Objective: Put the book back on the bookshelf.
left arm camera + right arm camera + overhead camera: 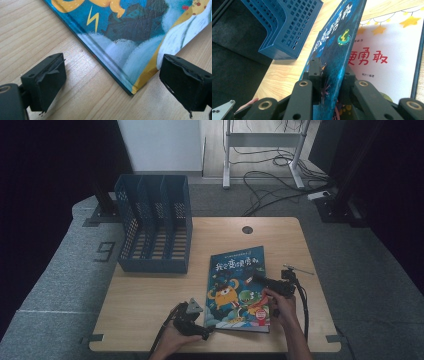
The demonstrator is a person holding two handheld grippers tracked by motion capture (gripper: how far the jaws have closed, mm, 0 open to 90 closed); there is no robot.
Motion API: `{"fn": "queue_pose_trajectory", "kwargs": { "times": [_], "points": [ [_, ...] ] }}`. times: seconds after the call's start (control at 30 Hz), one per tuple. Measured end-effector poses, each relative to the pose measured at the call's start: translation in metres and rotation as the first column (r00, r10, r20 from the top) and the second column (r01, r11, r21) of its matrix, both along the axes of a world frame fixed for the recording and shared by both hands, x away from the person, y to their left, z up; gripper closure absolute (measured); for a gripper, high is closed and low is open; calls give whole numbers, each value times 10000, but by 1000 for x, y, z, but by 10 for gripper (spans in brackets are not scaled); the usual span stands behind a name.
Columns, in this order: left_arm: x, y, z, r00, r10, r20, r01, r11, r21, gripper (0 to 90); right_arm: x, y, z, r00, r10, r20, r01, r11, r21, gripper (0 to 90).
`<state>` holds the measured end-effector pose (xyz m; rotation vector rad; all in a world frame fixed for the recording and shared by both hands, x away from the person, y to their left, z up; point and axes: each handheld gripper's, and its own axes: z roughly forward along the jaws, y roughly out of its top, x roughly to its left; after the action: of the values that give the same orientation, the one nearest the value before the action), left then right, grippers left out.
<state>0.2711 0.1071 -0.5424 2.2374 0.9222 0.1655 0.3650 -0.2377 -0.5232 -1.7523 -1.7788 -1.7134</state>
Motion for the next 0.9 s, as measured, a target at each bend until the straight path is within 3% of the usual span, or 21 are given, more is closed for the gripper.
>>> {"fn": "queue_pose_trajectory", "kwargs": {
  "times": [0.27, 0.6, 0.9],
  "points": [
    [1, -1, 0, 10000, 83, -38, -84, 10000, -50, 42, -4, 1, 5, 9998, -26, 205, 24, 10000, 79, 771],
    [2, -2, -1, 10000, 29, 19, -28, 9999, -128, 29, -13, 5, 24, 9944, 93, 1053, -64, 9996, -272, 780],
    [3, -3, -2, 9999, 130, 88, -128, 9998, -172, 27, -15, 5, 27, 9911, 114, 1324, -70, 9994, -335, 780]
  ]
}}
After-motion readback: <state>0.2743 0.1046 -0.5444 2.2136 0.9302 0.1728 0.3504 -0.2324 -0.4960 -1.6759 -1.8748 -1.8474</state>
